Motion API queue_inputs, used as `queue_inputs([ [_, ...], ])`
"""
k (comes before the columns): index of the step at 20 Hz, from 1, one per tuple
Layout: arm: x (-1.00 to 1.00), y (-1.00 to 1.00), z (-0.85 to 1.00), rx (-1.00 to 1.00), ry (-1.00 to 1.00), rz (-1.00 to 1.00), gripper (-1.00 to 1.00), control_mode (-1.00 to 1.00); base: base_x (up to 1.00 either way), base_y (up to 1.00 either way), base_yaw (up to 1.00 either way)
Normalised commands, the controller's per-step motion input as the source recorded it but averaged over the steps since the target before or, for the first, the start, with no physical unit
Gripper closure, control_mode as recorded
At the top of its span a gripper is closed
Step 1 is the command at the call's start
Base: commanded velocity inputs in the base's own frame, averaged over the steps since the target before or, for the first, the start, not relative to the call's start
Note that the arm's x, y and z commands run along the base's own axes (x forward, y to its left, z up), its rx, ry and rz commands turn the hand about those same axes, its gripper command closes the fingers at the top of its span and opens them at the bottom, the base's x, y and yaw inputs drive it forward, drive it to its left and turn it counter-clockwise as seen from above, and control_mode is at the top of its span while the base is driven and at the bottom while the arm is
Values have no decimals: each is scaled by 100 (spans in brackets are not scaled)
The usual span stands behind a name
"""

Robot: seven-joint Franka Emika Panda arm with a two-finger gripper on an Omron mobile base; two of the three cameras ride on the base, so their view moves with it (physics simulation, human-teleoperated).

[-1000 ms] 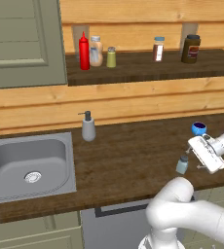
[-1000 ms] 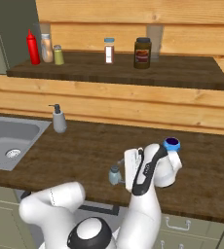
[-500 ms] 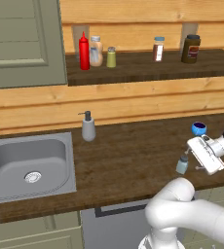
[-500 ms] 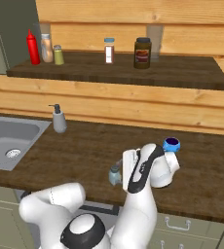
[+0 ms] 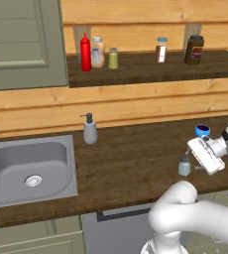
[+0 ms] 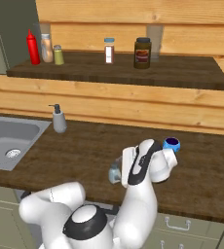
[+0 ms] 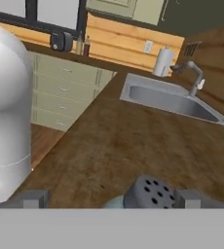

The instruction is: Put the shaker and condiment bottle from the counter next to their counterparts in the cabinet.

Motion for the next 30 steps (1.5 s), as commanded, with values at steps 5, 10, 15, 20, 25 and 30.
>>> queue_inputs([
  [5,-17,0,1,8,18,0,-100,-100,0,0,0],
  [10,-48,0,3,13,12,0,-100,-100,0,0,0],
  [15,-8,1,0,6,11,-8,-100,-100,0,0,0],
  [20,6,0,0,6,11,-15,-100,-100,0,0,0],
  [25,19,0,0,0,1,-12,-100,-100,0,0,0],
  [30,19,9,-5,-6,-10,-3,-100,-100,0,0,0],
])
